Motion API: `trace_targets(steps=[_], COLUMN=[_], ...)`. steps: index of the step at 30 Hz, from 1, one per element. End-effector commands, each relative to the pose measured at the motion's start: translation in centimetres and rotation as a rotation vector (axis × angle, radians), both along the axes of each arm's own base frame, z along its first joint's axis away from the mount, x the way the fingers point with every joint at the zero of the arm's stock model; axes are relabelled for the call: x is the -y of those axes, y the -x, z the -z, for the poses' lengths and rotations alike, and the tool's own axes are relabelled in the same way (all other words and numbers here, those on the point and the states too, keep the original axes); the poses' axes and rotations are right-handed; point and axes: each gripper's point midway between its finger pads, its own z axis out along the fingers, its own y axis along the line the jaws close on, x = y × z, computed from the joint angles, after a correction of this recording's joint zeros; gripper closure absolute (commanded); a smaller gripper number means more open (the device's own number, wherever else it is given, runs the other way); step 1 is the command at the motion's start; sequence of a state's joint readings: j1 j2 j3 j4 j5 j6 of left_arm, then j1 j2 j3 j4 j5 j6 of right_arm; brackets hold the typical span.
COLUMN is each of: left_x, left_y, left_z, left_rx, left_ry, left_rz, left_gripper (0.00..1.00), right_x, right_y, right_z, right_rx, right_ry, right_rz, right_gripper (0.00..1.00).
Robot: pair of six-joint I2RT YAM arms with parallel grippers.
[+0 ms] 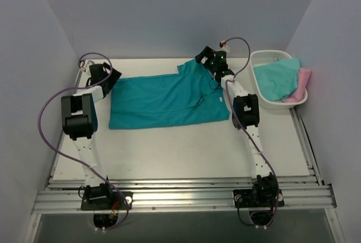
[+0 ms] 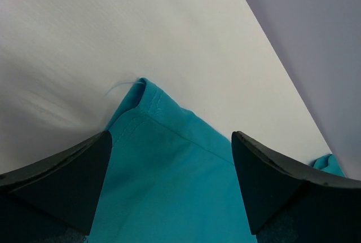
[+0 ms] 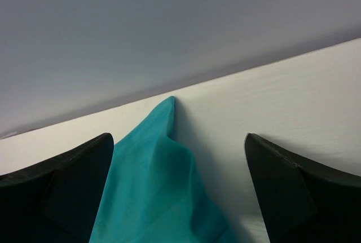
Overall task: Fold and stack the t-shirts
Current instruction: Fold the tshirt
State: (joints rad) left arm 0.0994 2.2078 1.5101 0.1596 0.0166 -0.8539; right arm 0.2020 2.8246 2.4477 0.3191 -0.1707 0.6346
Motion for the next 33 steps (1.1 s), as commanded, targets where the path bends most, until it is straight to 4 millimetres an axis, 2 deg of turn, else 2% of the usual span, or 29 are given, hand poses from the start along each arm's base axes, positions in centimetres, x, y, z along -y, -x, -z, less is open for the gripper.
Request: trace_targets(steps=[1,6,8,9,11,12,14,15,18,19,22,28,33], left_x=[-0.3,-0.2,-0.1,-0.1,0.0,0.0,0.0,-0.2,-0.5,-1.2,-2.7,-4.5,-4.4], left_y=[-1.7,-1.7,-1.7,-1.7,-1.5,-1.4,-1.2,-1.2,-1.1,-0.9,-0.5,-0.5,-1.2], left_z=[-2.2,-1.9,-1.9,-1.9,-1.9,-1.9,-1.7,-1.6,-1.2,-0.8,-0.2,0.0,0.8], left_rx=[0.094,0.099,0.103,0.106,0.108,0.106,0.105,0.103,0.097,0.080,0.039,-0.016,-0.057], left_ry=[0.002,0.013,0.018,0.020,0.024,0.025,0.026,0.027,0.039,0.055,0.067,0.058,0.068], left_rz=[0.002,-0.001,-0.001,0.000,0.001,0.003,0.002,0.001,0.000,-0.023,-0.077,-0.136,-0.120], left_gripper=[0.04,0.04,0.04,0.04,0.04,0.04,0.04,0.04,0.04,0.04,0.03,0.02,0.02], right_x=[-2.2,-4.2,-4.9,-5.0,-5.2,-5.2,-5.1,-5.1,-4.7,-4.5,-3.7,-2.5,-2.0], right_y=[-0.4,0.3,0.6,0.6,0.6,0.7,0.7,0.7,0.7,0.7,0.7,0.6,0.9], right_z=[-1.2,0.1,0.3,0.2,0.0,0.0,0.0,-0.5,-0.4,-0.8,-0.7,-1.3,-1.3], right_rx=[0.066,0.046,0.045,0.047,0.049,0.048,0.044,0.050,0.047,0.052,0.041,0.044,0.040], right_ry=[-0.056,-0.053,-0.040,-0.039,-0.033,-0.031,-0.019,-0.013,0.019,0.024,0.038,0.039,0.038], right_rz=[-0.048,-0.078,-0.086,-0.086,-0.084,-0.085,-0.075,-0.075,-0.057,-0.052,-0.031,-0.012,0.000], right_gripper=[0.02,0.13,0.22,0.31,0.38,0.44,0.48,0.59,0.78,0.84,0.98,1.00,1.00])
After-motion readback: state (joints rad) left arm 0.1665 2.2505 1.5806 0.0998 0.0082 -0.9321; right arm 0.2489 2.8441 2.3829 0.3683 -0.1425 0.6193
